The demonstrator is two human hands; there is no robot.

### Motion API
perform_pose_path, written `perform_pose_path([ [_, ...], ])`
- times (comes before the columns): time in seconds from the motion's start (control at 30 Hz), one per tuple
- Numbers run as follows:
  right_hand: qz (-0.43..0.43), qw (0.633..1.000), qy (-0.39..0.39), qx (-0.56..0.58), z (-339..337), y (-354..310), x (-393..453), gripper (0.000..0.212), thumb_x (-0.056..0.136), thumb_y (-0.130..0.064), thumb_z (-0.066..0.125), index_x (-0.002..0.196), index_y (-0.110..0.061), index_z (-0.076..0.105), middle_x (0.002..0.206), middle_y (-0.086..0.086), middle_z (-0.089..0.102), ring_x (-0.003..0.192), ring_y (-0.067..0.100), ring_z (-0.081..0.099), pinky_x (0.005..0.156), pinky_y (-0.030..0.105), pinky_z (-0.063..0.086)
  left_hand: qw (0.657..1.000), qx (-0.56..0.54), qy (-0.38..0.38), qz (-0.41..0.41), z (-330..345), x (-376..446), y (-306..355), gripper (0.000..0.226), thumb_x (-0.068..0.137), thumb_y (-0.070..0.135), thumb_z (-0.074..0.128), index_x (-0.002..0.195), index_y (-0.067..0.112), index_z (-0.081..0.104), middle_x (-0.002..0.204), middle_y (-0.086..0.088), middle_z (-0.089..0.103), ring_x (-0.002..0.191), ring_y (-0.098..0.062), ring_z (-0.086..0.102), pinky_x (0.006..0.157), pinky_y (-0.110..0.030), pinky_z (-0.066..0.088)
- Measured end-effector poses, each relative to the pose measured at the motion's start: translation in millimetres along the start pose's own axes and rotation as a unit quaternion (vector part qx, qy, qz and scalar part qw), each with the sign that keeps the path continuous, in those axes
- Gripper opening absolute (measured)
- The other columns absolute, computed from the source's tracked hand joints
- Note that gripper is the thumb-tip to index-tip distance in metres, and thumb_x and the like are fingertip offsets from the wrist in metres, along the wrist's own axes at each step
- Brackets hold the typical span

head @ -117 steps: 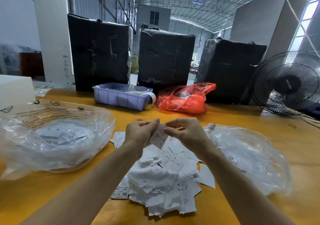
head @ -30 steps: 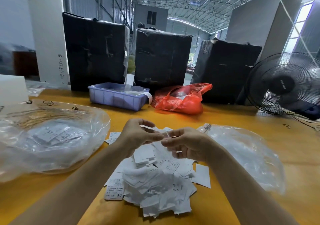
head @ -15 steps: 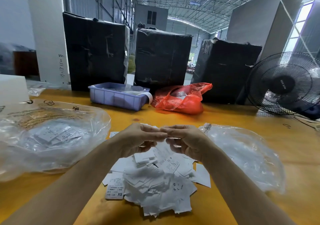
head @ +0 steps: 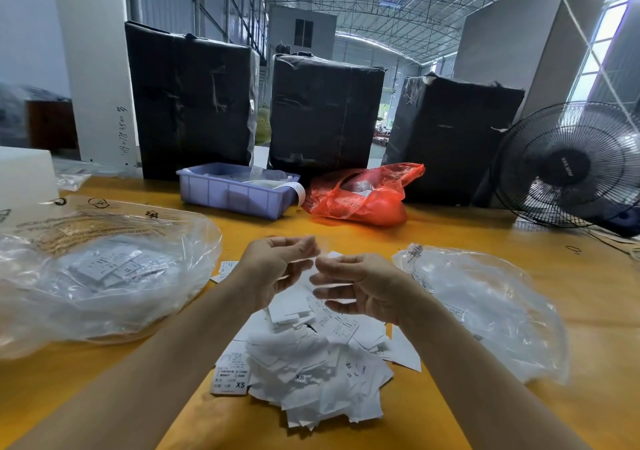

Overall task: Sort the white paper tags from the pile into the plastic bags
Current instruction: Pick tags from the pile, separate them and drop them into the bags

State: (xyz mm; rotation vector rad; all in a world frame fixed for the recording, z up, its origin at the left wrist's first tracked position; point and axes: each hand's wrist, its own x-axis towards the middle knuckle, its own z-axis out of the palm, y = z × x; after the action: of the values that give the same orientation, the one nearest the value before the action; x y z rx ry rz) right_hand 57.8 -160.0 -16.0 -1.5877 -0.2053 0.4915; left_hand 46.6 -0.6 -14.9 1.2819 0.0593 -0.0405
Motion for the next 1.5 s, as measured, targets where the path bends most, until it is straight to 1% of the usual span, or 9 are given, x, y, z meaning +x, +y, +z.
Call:
perform_pose_path([
  [0.33,-0.078,0.988,0.114,0.075,1.1,-6.4,-2.8,0.008,0.075,-0.002,0.071,0.074,-0.008,0.066,0.071,0.007,0.073,0.067,0.017,0.071,0.072,0.031,0.049,1.000,0.004,-0.020,-0.008,-6.2,1.2,2.8,0.032,0.073,-0.011,0.068,0.099,0.003,0.054,0.077,-0.015,0.071,0.062,-0.017,0.068,0.053,-0.021,0.054],
  [0.5,-0.188,0.963,0.108,-0.162,12.6,-7.8,-7.9,0.005,0.081,-0.004,0.070,0.080,-0.009,0.068,0.077,0.018,0.068,0.068,0.020,0.063,0.072,0.036,0.054,0.964,0.229,-0.133,-0.008,-17.3,2.4,8.9,0.063,0.052,0.019,0.084,0.108,0.023,0.055,0.097,-0.003,0.073,0.089,-0.014,0.068,0.072,-0.027,0.049],
  [0.6,-0.250,0.931,0.125,-0.234,26.1,-4.3,-3.6,0.005,0.079,-0.001,0.071,0.080,-0.005,0.069,0.082,0.019,0.071,0.071,0.022,0.065,0.073,0.035,0.055,0.945,0.283,-0.161,0.018,-20.4,0.2,7.9,0.033,0.059,0.017,0.084,0.089,0.017,0.070,0.075,0.001,0.071,0.069,-0.008,0.062,0.063,-0.019,0.048],
  [0.77,-0.234,0.908,0.206,-0.281,24.3,8.7,6.1,0.007,0.088,-0.011,0.065,0.086,-0.005,0.067,0.081,0.013,0.071,0.064,0.018,0.064,0.064,0.030,0.053,0.960,0.274,-0.003,0.059,-32.6,4.2,15.9,0.014,0.066,0.010,0.083,0.073,0.006,0.072,0.048,0.004,0.060,0.041,-0.003,0.048,0.042,-0.014,0.040],
  [1.0,-0.221,0.775,0.121,-0.580,46.6,43.2,21.0,0.045,0.085,-0.039,0.065,0.120,-0.011,0.061,0.123,0.005,0.058,0.116,0.022,0.047,0.095,0.031,0.040,0.968,0.214,0.095,0.089,-42.6,9.2,24.2,0.011,0.074,0.011,0.077,0.072,0.006,0.068,0.062,-0.003,0.072,0.052,-0.007,0.067,0.043,-0.014,0.047],
  [1.13,-0.221,0.734,0.131,-0.629,46.5,39.2,19.4,0.022,0.087,-0.019,0.051,0.093,-0.002,0.064,0.102,0.016,0.066,0.098,0.033,0.057,0.081,0.039,0.046,0.970,0.216,0.081,0.074,-37.6,6.7,23.2,0.009,0.077,0.007,0.074,0.079,0.003,0.067,0.064,-0.003,0.073,0.057,-0.009,0.070,0.042,-0.014,0.047],
  [1.23,-0.216,0.815,0.186,-0.505,33.3,27.5,17.0,0.023,0.087,-0.006,0.048,0.074,0.005,0.064,0.078,0.019,0.066,0.070,0.027,0.058,0.063,0.037,0.044,0.969,0.218,0.080,0.081,-35.6,4.1,21.5,0.011,0.076,0.007,0.075,0.082,0.003,0.066,0.065,-0.003,0.073,0.058,-0.010,0.070,0.042,-0.014,0.046],
  [1.33,-0.122,0.967,0.182,-0.128,9.8,10.3,9.2,0.014,0.090,0.000,0.054,0.091,0.003,0.067,0.077,0.015,0.069,0.063,0.020,0.064,0.058,0.030,0.051,0.963,0.232,0.100,0.095,-34.5,4.4,20.6,0.007,0.079,0.013,0.073,0.079,0.010,0.067,0.074,-0.003,0.072,0.061,-0.010,0.068,0.044,-0.015,0.046],
  [1.5,-0.075,0.984,0.102,0.128,-11.7,-3.3,-2.6,0.020,0.089,0.009,0.052,0.099,-0.003,0.063,0.069,0.014,0.071,0.063,0.023,0.071,0.052,0.022,0.055,0.976,0.188,0.078,0.081,-29.4,4.3,18.1,0.018,0.087,0.024,0.065,0.089,0.006,0.069,0.076,-0.007,0.074,0.055,-0.010,0.068,0.046,-0.015,0.050],
])
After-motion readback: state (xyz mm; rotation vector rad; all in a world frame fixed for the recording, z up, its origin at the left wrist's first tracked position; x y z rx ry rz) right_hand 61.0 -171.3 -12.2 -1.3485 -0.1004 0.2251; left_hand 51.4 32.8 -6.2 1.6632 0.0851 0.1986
